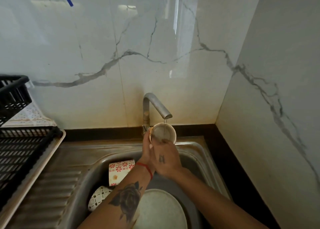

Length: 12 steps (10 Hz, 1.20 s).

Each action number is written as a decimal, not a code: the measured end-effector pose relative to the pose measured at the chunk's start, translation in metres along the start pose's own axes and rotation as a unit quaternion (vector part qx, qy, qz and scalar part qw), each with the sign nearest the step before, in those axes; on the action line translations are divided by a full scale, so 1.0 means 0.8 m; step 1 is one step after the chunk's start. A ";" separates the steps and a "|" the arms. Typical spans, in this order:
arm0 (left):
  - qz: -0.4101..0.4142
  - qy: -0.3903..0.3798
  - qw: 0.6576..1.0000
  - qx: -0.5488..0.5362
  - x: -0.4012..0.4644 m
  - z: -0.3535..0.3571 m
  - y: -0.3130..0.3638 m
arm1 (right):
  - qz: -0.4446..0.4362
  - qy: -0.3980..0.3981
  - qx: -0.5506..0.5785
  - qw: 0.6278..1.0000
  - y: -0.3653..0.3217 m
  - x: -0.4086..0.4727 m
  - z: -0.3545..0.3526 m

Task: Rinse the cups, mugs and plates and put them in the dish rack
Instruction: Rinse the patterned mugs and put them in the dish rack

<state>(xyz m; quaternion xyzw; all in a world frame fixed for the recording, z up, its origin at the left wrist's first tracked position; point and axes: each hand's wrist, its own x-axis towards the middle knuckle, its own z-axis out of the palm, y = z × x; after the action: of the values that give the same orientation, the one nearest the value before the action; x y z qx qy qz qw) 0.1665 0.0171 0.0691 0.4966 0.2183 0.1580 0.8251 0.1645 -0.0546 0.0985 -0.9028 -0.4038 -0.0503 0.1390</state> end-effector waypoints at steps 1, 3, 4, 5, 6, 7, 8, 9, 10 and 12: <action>-0.123 0.020 0.976 -0.178 0.018 -0.015 0.006 | -0.108 -0.015 -0.051 0.993 0.031 -0.002 -0.007; -0.107 0.017 0.971 -0.212 0.014 -0.006 -0.005 | -0.023 -0.048 -0.058 0.997 0.020 0.009 -0.003; -0.088 0.016 0.970 -0.226 0.017 -0.002 -0.006 | -0.012 -0.066 -0.010 0.998 0.007 0.009 -0.001; -0.153 0.004 0.968 -0.197 0.016 -0.016 0.005 | -0.106 -0.050 -0.104 0.988 0.031 0.004 -0.008; -0.158 -0.012 0.967 -0.200 0.018 -0.023 0.010 | -0.179 -0.016 -0.203 0.963 0.053 0.005 -0.017; -0.158 -0.013 0.954 -0.255 0.006 -0.011 -0.004 | -0.089 0.029 -0.110 0.990 0.036 0.010 -0.014; -0.161 -0.018 0.942 -0.294 0.001 0.005 -0.013 | 0.010 0.067 0.037 0.997 0.027 0.012 -0.011; -0.175 0.013 0.937 -0.302 0.008 0.000 -0.006 | -0.082 -0.024 0.038 0.996 0.046 0.010 -0.018; -0.193 0.014 0.928 -0.319 0.008 -0.006 -0.003 | -0.146 -0.053 -0.032 0.987 0.072 0.015 -0.027; -0.218 -0.009 0.940 -0.264 0.011 -0.006 -0.014 | -0.037 -0.030 0.064 0.997 0.042 0.012 -0.004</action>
<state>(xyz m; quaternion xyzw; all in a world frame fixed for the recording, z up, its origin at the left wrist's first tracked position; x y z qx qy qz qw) 0.1718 0.0197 0.0552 0.2027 0.2640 0.0217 0.9427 0.1959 -0.0701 0.0966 -0.8775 -0.4435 -0.0022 0.1824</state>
